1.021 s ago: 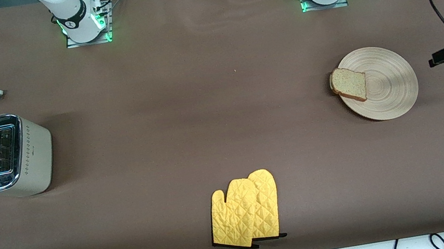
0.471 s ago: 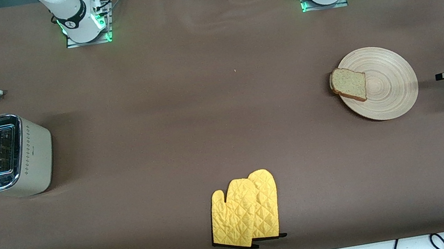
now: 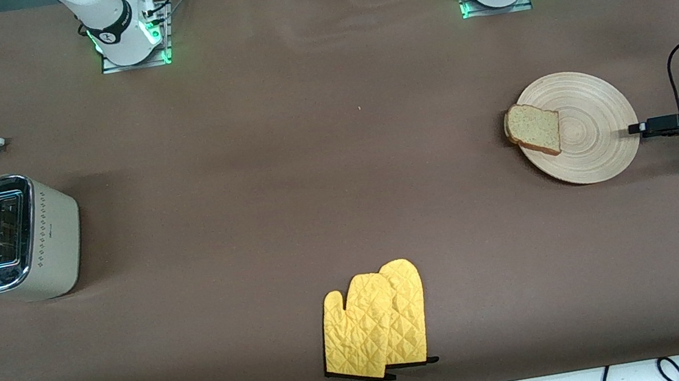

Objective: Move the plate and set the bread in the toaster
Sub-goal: 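Move the left gripper down to the wooden plate's rim, then push the wooden plate with bread toward the table center with the left gripper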

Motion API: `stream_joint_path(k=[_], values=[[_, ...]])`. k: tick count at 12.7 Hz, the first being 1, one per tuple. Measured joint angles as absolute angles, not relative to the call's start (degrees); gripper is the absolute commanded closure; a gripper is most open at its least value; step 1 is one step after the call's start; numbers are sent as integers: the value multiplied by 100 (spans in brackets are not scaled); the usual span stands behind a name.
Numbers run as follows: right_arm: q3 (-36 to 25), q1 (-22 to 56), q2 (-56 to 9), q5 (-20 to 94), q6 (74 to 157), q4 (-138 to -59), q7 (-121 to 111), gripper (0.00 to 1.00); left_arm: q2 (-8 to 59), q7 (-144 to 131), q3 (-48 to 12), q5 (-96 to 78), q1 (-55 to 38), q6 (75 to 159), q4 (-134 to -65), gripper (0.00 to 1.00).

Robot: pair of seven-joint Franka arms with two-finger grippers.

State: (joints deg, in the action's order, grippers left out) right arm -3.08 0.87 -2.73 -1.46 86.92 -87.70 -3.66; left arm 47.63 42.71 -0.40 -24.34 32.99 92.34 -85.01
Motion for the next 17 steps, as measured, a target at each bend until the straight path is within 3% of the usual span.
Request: stream_joint_path(k=[2, 6, 9, 10, 17], values=[[-308, 87, -273, -146, 8692, -8770, -366, 0, 4888, 4289, -49, -2626, 3303, 9082, -8536, 20], [-308, 87, -273, -146, 8692, -8770, -366, 0, 5018, 4491, -57, -2646, 3315, 8964, -8586, 83], [-308, 87, -273, -146, 8692, -8770, -366, 0, 5072, 4830, -59, -2647, 3322, 8956, -8585, 89], [-308, 87, -273, -146, 8692, -8770, -366, 0, 5060, 4920, -64, -2664, 3340, 8845, -8574, 100], [-309, 87, -273, -146, 8690, -8770, -366, 0, 5063, 5011, -197, -2728, 3386, 8778, -8567, 100]])
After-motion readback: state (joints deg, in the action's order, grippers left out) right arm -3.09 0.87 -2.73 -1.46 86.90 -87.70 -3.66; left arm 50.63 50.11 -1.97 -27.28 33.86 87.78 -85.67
